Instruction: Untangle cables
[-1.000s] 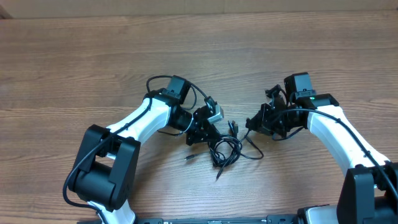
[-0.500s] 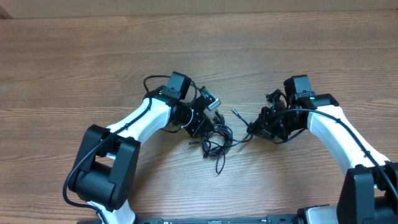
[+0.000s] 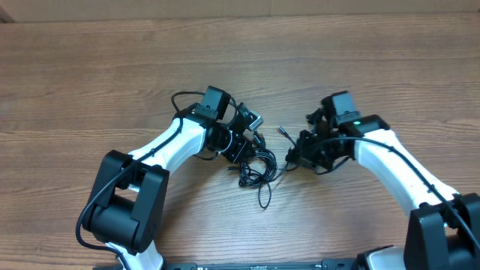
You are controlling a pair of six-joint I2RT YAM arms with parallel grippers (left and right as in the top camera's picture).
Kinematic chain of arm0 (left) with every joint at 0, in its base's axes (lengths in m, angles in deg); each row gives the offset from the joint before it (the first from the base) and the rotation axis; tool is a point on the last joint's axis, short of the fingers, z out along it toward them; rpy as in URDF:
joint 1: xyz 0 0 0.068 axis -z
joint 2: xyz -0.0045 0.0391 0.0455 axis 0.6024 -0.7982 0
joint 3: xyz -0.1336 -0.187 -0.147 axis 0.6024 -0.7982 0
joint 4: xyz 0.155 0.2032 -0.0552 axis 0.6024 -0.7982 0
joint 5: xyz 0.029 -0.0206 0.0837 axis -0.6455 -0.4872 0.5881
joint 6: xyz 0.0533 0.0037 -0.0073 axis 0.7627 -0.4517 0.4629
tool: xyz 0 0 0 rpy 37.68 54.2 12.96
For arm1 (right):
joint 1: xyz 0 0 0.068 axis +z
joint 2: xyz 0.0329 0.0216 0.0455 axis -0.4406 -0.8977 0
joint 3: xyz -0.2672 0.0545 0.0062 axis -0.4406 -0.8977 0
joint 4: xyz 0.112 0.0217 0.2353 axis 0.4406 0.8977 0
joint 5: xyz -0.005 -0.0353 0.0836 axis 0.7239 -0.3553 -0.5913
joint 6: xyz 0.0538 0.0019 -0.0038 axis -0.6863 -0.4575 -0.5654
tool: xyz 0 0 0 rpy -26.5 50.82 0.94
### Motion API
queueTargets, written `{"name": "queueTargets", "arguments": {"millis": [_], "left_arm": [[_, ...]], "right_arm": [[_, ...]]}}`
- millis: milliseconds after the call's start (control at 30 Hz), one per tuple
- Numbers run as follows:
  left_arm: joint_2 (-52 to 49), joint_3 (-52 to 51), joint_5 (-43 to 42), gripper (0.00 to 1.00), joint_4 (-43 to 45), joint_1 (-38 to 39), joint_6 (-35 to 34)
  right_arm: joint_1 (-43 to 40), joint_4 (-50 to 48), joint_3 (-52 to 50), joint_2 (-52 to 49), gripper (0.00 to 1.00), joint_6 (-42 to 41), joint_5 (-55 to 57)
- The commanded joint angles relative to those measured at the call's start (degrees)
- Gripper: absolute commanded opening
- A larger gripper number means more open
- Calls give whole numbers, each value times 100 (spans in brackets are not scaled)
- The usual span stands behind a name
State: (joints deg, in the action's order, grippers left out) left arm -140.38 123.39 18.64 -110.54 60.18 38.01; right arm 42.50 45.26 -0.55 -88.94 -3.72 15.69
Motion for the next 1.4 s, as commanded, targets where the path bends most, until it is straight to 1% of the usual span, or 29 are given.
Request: {"name": "queueTargets", "arguments": {"millis": [0,167,300,367,467,567,667,733,833,867,900,1033,1067,1100,1167,1267,1367], "left_arm": [[-9,127,-518,4,-9,-125,-166],[46,229,-1279,4,-304,-520,-588],[57,269,-2000,4,-415,-892,-1099],[55,269,-2129,4,-433,-1032,-1399],[57,269,-2166,4,-496,-1182,-2035],[55,269,-2142,4,-535,-1209,-2240],[55,269,-1779,4,-533,-1161,-2240],[55,269,-1285,4,-564,-1108,-2240],[55,262,-601,5,-629,-1012,-2240],[52,262,-356,8,-651,-964,-2240],[52,262,-168,14,-675,-920,-2243],[52,260,457,42,-741,-695,-2240],[52,260,595,47,-752,-643,-2243],[52,260,765,49,-754,-573,-2243],[52,260,1056,50,-758,-450,-2240],[39,260,1563,41,-723,-273,-2267],[-44,258,1910,39,-656,-90,-2396]], "right_arm": [[363,-190,-9,35,4,-748,680],[911,-859,-9,35,4,-1440,1106],[1176,-1309,-9,35,4,-1810,1696],[1220,-1504,-9,35,4,-1878,1777],[1220,-1729,-9,35,4,-1880,1777],[1220,-1982,-9,35,4,-2015,1781],[1217,-2354,-9,35,4,-2159,1779],[1217,-2518,-9,35,4,-2157,1779],[1220,-2509,-9,35,4,-2157,1805],[1220,-2481,-9,35,4,-2157,1838],[1220,-2439,-9,35,4,-2157,1871],[1220,-2387,-9,35,4,-2157,1993],[1220,-2406,-9,35,4,-2155,1996],[1220,-2433,-9,35,4,-2157,1996],[1220,-2496,-9,35,4,-2155,1993],[1220,-2511,-9,35,4,-2155,1987],[1272,-2402,-9,35,4,-2155,1969]]}}
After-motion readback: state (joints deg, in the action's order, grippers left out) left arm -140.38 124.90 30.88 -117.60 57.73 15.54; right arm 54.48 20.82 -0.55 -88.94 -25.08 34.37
